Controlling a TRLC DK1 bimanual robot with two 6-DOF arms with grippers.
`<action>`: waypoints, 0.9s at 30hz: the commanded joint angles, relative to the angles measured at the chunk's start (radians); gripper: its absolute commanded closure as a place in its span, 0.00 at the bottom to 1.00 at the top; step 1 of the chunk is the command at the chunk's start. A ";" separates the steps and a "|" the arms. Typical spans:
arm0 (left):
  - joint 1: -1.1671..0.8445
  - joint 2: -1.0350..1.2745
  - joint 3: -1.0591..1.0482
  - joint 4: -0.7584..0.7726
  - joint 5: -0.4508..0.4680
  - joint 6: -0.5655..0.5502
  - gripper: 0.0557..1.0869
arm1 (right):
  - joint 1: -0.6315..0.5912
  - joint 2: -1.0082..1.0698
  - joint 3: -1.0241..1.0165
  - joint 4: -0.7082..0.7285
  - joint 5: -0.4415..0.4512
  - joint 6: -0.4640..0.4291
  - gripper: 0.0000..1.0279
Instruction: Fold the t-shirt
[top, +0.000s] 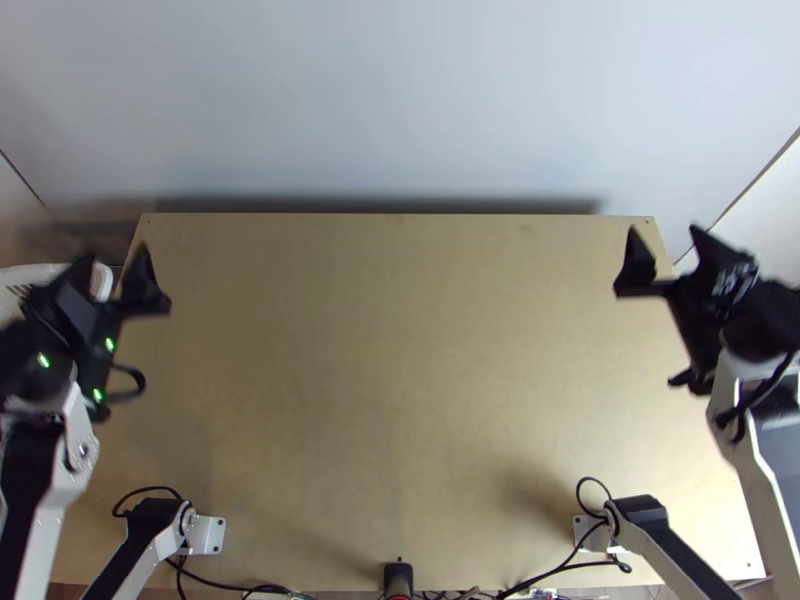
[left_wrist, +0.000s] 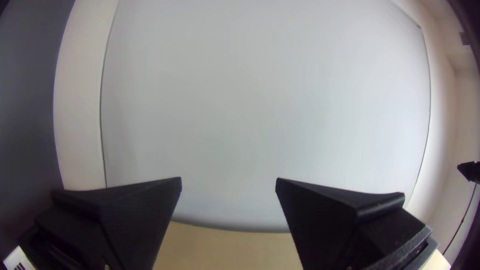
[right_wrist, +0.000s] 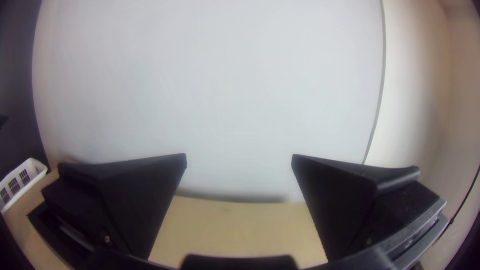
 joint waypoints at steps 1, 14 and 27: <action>0.014 0.245 0.319 -0.023 0.004 0.009 0.11 | -0.006 0.213 0.265 -0.014 0.000 -0.011 0.05; 0.017 0.632 0.590 -0.135 -0.014 -0.047 0.11 | 0.021 0.506 0.442 0.018 0.038 -0.003 0.05; 0.094 0.730 0.543 -0.126 -0.031 -0.014 0.05 | 0.033 0.546 0.353 0.016 0.066 -0.002 0.05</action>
